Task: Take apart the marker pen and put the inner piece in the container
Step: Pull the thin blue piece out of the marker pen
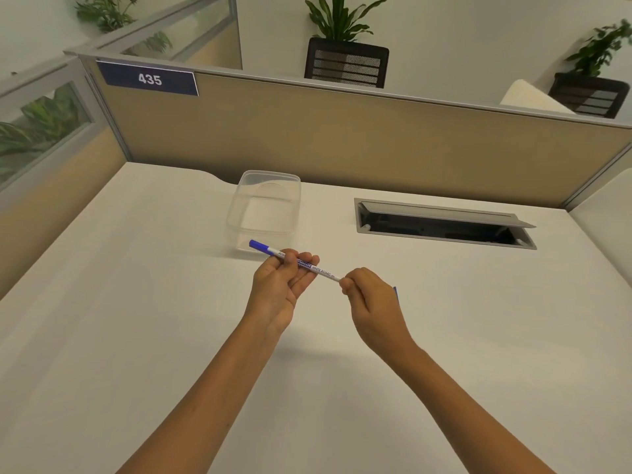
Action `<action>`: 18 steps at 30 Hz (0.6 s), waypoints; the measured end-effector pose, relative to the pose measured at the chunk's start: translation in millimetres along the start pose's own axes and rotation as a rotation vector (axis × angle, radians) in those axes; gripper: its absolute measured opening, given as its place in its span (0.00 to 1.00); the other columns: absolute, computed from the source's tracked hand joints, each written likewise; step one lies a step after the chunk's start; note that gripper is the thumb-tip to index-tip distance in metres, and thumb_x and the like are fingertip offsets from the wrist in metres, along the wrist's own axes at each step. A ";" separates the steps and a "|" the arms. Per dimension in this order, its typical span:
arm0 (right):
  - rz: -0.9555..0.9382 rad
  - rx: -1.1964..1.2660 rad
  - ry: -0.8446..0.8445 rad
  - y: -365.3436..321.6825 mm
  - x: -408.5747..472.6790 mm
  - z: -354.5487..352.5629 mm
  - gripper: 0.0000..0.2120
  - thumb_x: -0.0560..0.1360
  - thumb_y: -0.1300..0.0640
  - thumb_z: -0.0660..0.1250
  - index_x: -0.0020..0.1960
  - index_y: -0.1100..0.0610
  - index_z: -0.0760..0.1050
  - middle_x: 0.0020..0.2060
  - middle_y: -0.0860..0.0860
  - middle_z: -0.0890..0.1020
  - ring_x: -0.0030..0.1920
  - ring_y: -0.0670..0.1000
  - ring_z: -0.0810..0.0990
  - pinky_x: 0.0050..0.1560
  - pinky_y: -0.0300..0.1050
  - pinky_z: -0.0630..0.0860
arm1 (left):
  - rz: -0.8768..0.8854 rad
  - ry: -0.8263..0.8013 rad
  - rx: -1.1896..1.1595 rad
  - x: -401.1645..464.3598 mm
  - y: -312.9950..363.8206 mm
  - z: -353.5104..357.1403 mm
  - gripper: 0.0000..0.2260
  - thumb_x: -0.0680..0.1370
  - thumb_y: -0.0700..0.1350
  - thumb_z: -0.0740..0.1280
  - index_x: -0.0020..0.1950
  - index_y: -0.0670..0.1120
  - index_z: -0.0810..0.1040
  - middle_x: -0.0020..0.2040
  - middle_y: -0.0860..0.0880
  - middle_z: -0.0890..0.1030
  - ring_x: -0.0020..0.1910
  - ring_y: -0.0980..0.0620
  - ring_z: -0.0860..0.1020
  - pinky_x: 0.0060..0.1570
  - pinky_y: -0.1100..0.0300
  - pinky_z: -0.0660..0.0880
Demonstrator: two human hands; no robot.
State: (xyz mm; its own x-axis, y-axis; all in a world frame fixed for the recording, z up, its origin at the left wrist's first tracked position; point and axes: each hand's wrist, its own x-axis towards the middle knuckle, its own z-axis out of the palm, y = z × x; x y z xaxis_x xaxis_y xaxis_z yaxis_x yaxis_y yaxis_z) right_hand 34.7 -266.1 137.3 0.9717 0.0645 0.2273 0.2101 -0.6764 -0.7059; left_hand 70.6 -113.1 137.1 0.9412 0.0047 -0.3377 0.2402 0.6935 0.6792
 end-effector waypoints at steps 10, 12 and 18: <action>0.893 1.170 -0.347 -8.9 5.2 -11.9 0.17 0.79 0.52 0.58 0.33 0.56 0.71 0.23 0.47 0.68 0.21 0.45 0.64 0.16 0.33 0.60 | 0.126 -0.064 0.106 -1.2 -1.3 -4.3 0.06 0.79 0.39 0.59 0.45 0.43 0.74 0.35 0.49 0.85 0.42 0.49 0.85 0.39 0.60 0.80; 0.518 0.540 -0.243 -9.1 2.2 -9.9 0.16 0.79 0.49 0.58 0.37 0.56 0.73 0.27 0.46 0.72 0.26 0.46 0.70 0.23 0.35 0.67 | 0.114 -0.037 0.072 -2.5 -1.5 -4.8 0.06 0.79 0.39 0.59 0.45 0.42 0.74 0.35 0.48 0.85 0.41 0.49 0.85 0.38 0.60 0.80; -0.272 -0.358 -0.015 5.7 -1.0 -7.9 0.08 0.77 0.57 0.63 0.45 0.62 0.75 0.37 0.56 0.78 0.31 0.54 0.73 0.29 0.44 0.69 | 0.019 0.012 -0.041 -4.6 -2.1 -2.8 0.06 0.79 0.38 0.59 0.47 0.39 0.75 0.35 0.47 0.86 0.39 0.48 0.85 0.36 0.59 0.81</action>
State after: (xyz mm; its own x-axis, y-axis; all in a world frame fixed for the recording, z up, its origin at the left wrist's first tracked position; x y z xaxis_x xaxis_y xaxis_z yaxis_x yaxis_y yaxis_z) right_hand 34.1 -275.8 138.4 0.8882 0.2845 0.3607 0.4104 -0.8443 -0.3446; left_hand 65.2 -112.5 135.4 0.9424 0.0269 -0.3333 0.2122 0.7222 0.6584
